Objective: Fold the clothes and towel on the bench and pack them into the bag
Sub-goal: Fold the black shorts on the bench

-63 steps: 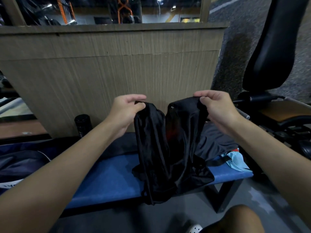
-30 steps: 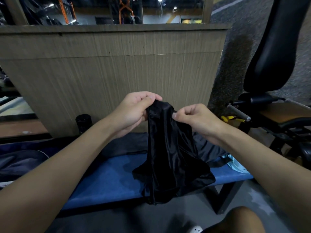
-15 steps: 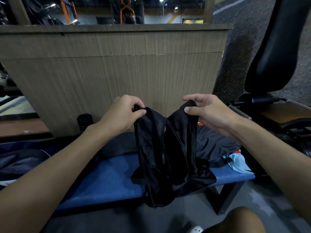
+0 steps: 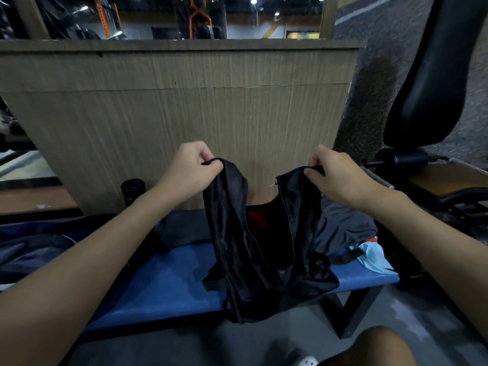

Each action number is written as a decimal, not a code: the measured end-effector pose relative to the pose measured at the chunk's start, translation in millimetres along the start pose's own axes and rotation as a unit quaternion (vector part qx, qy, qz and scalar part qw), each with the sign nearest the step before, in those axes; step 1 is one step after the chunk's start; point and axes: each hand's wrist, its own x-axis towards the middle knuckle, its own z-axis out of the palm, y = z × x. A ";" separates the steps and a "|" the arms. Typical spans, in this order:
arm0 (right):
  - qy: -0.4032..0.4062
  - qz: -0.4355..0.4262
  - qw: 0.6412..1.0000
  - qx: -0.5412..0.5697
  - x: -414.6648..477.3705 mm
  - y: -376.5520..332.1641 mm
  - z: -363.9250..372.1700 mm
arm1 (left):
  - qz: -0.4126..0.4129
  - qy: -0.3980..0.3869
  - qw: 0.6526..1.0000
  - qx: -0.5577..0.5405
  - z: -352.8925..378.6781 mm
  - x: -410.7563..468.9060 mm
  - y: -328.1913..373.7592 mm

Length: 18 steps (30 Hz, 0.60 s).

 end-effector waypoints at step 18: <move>-0.154 0.136 0.788 0.580 -6.4 -60.9 -18.5 | 0.012 -0.053 0.991 -0.120 3.4 -5.4 35.6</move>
